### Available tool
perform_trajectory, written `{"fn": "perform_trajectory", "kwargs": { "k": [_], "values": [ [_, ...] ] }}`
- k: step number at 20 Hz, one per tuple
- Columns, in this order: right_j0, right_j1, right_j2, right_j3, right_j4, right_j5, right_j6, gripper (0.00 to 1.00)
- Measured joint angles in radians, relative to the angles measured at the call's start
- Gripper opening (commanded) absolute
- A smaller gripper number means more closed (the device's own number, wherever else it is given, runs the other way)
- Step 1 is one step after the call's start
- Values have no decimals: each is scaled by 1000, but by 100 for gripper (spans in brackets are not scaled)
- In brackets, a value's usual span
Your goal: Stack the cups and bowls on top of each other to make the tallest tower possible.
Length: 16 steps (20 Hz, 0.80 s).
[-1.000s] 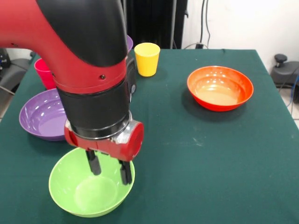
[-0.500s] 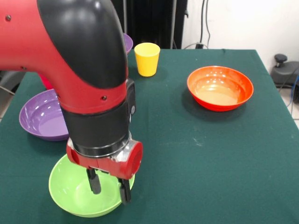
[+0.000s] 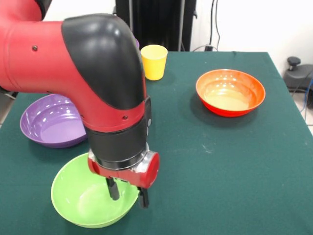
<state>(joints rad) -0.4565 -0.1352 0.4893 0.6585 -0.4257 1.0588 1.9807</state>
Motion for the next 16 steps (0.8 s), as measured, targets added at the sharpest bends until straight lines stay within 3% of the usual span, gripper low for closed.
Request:
{"fn": "perform_trajectory", "kwargs": {
  "k": [14, 15, 16],
  "values": [
    [-4, 18, -26, 73, 0, -63, 0, 100],
    [-7, 28, -30, 73, 1, -79, 0, 0],
    [-8, 28, -30, 73, 1, -80, 0, 0]
  ]
}}
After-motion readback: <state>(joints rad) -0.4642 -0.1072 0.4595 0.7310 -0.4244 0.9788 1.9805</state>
